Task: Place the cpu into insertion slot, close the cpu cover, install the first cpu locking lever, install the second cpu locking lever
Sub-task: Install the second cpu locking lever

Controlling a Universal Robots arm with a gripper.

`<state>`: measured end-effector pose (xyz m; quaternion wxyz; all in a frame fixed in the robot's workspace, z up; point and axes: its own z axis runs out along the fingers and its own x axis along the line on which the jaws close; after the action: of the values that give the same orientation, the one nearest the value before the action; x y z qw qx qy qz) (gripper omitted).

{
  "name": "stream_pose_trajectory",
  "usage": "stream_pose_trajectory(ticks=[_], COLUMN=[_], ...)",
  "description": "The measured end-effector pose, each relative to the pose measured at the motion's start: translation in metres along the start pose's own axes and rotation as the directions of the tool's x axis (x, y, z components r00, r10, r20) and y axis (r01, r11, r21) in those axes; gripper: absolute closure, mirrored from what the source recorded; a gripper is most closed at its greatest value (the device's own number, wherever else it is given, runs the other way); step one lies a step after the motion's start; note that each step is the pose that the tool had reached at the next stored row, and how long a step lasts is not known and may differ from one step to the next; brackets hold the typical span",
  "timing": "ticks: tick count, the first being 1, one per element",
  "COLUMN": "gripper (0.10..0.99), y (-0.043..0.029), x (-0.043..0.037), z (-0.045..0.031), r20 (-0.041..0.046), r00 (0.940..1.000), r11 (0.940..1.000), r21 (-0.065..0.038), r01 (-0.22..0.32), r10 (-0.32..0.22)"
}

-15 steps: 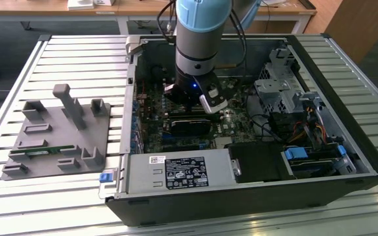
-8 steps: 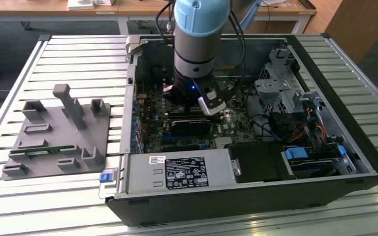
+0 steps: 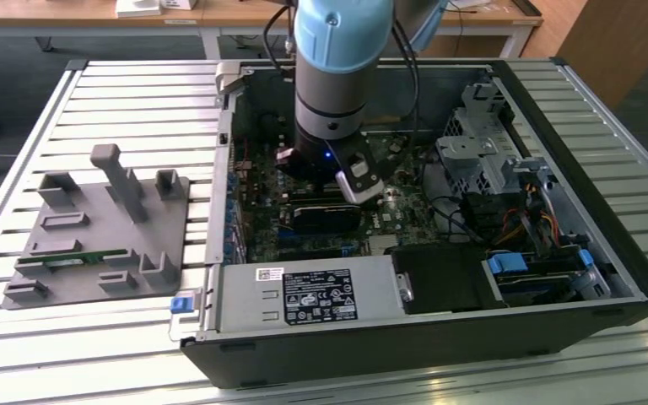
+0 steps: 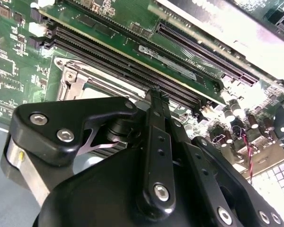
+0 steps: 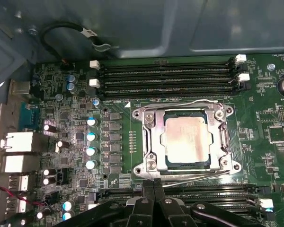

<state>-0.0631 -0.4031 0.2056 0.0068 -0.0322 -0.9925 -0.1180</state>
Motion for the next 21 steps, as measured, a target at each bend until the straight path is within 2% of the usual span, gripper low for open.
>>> stream_pose_trajectory(ticks=[7,14,15,18,21], gripper=[0.98,0.98,0.98,0.98,0.98], y=[-0.0042,-0.0062,-0.0068,-0.0076,-0.008], x=[0.0006,0.0028,0.0036,0.0068,0.0072], z=[0.0007,0.0052,0.007,0.0095,0.0109], r20=[-0.0013,-0.0031,-0.0036,-0.0043,-0.0048], r00=[1.0,1.0,1.0,1.0,1.0], r11=[0.9998,0.9989,0.9985,0.9978,0.9973], r21=[-0.019,-0.047,-0.055,-0.067,-0.073], r01=[0.0,0.0,0.0,0.0,0.0], r10=[0.0,0.0,0.0,0.0,-0.001])
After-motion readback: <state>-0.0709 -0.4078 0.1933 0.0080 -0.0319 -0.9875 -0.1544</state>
